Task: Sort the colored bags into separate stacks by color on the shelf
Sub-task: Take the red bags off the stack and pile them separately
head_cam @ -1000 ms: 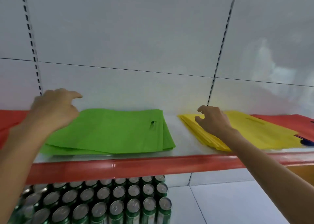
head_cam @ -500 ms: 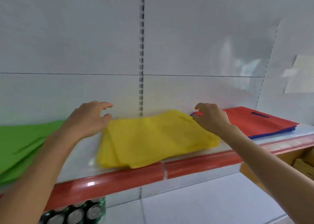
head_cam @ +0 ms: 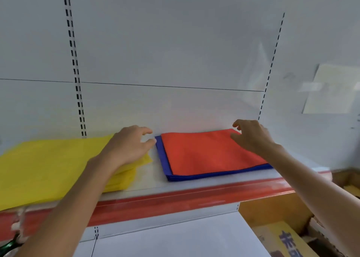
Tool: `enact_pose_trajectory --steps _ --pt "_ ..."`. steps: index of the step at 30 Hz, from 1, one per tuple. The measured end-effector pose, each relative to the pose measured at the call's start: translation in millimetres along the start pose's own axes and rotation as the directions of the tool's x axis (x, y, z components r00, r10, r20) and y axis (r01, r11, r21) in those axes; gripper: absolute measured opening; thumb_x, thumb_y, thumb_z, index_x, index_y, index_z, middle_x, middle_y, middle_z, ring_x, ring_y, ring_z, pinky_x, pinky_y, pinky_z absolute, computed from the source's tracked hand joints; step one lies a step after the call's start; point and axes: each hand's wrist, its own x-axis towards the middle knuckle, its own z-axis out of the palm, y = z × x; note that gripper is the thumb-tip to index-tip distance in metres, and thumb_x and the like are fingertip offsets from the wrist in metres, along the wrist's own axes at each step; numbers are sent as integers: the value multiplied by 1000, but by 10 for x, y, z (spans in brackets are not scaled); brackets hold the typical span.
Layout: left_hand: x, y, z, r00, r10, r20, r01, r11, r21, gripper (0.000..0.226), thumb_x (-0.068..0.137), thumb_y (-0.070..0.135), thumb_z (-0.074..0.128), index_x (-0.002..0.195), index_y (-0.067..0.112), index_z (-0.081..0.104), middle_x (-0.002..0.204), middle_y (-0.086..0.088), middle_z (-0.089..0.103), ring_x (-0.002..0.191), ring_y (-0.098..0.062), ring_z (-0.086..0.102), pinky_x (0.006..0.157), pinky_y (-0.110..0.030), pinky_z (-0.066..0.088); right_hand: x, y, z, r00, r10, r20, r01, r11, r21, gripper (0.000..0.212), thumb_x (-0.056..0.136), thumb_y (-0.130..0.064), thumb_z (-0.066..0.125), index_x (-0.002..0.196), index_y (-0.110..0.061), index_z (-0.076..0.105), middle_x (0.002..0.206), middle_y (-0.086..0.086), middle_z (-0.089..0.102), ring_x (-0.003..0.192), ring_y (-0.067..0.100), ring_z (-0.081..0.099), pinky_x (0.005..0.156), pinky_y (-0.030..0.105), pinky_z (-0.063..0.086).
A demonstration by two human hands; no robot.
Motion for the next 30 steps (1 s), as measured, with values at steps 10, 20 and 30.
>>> enact_pose_trajectory --steps 10,20,30 --pt "372 766 852 996 44 73 -47 998 29 44 92 37 52 129 15 53 134 -9 48 127 -21 42 106 -26 28 334 1109 35 994 93 51 -94 995 21 37 89 -33 56 124 -20 56 120 6 61 107 29 58 84 33 46" --pt "417 862 1186 955 -282 89 244 921 303 57 93 51 39 142 24 36 146 -17 31 135 -30 29 108 -36 29 581 1325 484 978 19 206 -39 995 92 43 89 -45 52 117 -13 58 116 6 61 105 28 57 76 33 42" --pt "400 878 1198 915 -388 115 304 846 437 57 95 56 24 146 31 26 153 -14 22 142 -29 16 115 -40 15 613 1241 652 985 -61 164 50 997 66 43 92 -51 44 100 -11 58 108 10 61 92 31 57 69 31 39"
